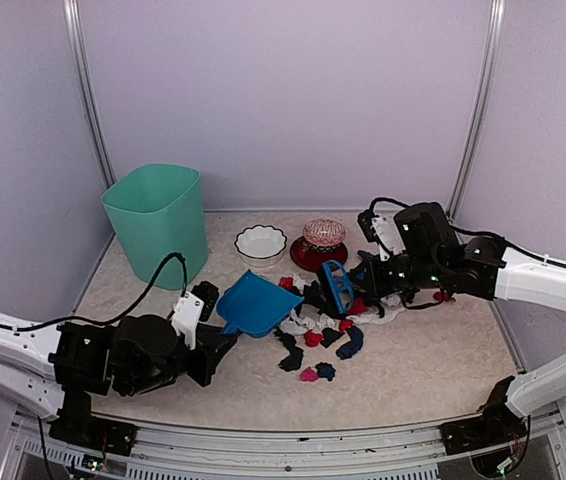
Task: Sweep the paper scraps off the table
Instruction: Sweep the paper scraps at the center of the board.
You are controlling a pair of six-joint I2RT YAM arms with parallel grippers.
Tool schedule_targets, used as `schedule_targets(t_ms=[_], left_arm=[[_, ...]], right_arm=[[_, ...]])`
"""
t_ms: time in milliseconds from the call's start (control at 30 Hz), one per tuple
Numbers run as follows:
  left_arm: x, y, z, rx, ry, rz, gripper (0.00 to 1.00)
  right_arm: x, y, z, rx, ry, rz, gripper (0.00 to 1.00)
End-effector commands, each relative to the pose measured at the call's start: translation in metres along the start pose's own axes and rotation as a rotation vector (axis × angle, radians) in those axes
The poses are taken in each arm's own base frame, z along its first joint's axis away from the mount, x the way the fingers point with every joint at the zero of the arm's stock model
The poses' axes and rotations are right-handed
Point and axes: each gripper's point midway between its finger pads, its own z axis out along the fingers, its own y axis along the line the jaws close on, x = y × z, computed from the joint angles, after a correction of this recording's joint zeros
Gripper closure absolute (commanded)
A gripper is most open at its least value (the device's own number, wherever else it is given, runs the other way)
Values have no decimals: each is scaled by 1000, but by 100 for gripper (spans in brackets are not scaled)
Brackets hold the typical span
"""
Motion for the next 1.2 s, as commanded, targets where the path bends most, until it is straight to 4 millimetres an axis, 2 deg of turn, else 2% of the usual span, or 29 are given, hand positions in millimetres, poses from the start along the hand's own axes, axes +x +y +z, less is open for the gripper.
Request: schedule_targets(t_ms=[0,133,267,433,533,800,833,867,900,933,1000,1167], left_arm=[[-35,33,-26,-150,-19,-16,100],[-71,47,-40,-191,-54,-48,100],[-99,48,-50,-190,-76,-43,100],[-124,43,-58,-155,-95,-22,100],[-137,47,-58,-150,-104,-14,100],[-161,52,-54,-99,-144,-48,100],[-163,51,-55,-96,-154,-47,100],[-166,51,-56,-92,-162,-51,100],[-167,51,-58,-87,-169,-49,100],[-168,50,-59,-81,-177,-52,100],[-169,50,-61,-73,-182,-52,100],[-167,50,-68,-51,-178,-50,100]], right_arm=[[-37,11,5,-41,-83,-26,100],[-53,27,14,-112,-118,-9,100],[-60,42,25,-199,-145,22,100],[-75,59,35,-293,-195,107,100],[-82,72,48,-349,-196,170,100],[-87,118,103,-418,-141,266,100],[-92,126,109,-431,-141,277,100],[-85,130,119,-432,-114,282,100],[-91,138,124,-446,-116,286,100],[-84,141,134,-443,-95,292,100],[-89,154,145,-465,-91,306,100],[-85,162,182,-460,-46,373,100]])
